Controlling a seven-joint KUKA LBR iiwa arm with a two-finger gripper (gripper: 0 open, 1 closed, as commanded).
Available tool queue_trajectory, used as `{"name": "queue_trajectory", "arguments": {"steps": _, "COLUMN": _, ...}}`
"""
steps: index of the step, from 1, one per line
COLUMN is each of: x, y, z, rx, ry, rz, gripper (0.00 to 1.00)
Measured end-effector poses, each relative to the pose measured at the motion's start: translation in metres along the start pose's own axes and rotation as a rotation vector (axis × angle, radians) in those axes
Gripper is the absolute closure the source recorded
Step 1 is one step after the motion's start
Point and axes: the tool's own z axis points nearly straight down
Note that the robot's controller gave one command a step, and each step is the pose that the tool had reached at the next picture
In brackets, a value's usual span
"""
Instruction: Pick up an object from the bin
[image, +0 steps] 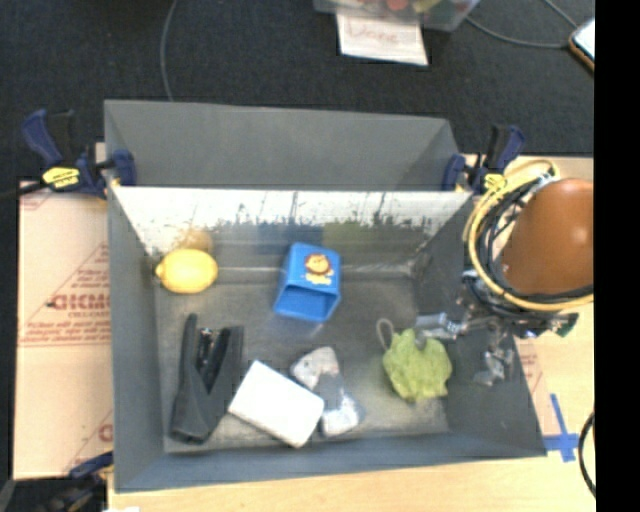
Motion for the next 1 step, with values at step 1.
{"name": "queue_trajectory", "arguments": {"steps": 1, "x": -0.0197, "y": 0.0041, "z": 0.0689, "rx": 0.005, "ry": -0.019, "rz": 0.086, "gripper": 0.0}}
